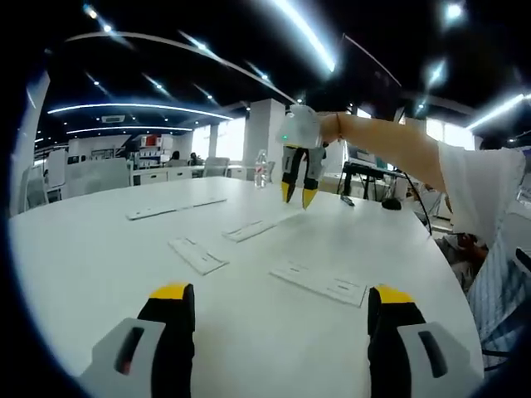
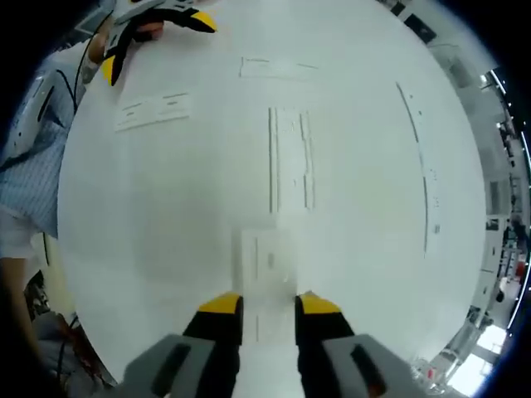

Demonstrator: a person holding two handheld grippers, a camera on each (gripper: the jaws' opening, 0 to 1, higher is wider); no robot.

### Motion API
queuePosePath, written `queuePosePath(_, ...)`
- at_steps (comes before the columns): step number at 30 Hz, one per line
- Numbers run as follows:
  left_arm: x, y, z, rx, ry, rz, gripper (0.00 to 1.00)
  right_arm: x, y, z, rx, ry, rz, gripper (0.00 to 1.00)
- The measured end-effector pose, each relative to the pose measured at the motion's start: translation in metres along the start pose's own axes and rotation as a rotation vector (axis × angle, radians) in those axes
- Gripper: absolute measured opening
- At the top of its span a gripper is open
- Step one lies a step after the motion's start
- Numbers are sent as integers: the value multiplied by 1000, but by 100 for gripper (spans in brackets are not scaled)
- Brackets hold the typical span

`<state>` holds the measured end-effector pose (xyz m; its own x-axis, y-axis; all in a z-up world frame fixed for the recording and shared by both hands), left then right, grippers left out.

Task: Locate the socket holder cover, grip the socket holder cover, clip it into the socket holder slot.

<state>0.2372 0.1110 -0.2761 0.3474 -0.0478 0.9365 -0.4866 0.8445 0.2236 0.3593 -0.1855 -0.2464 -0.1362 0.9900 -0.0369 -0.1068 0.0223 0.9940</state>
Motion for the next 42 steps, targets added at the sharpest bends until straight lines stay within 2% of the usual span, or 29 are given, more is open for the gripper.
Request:
queuePosePath(5, -3, -3, -3, 8, -3, -23, 85, 2, -8, 5, 14, 1, -14, 26)
queuePosePath(17, -2, -2, -5, 19, -4, -18, 84, 8, -24, 19, 21, -3, -12, 26)
queuePosePath(42, -4, -3, -7, 29, 1, -28, 84, 16, -28, 24, 35, -3, 15, 26)
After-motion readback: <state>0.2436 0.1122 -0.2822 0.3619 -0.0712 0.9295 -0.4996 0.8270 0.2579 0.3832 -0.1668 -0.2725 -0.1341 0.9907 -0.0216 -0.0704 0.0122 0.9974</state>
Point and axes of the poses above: the point that each gripper's makers call its tool centre point, and the gripper's own axes: y roughly backward along the fingers, z roughly to its right, x roughly out of its top, the point moved 6 cm from there along y, roughly backward along the fingers, and after that the axes turned 12 degrees about y, right-handed, at the moved point
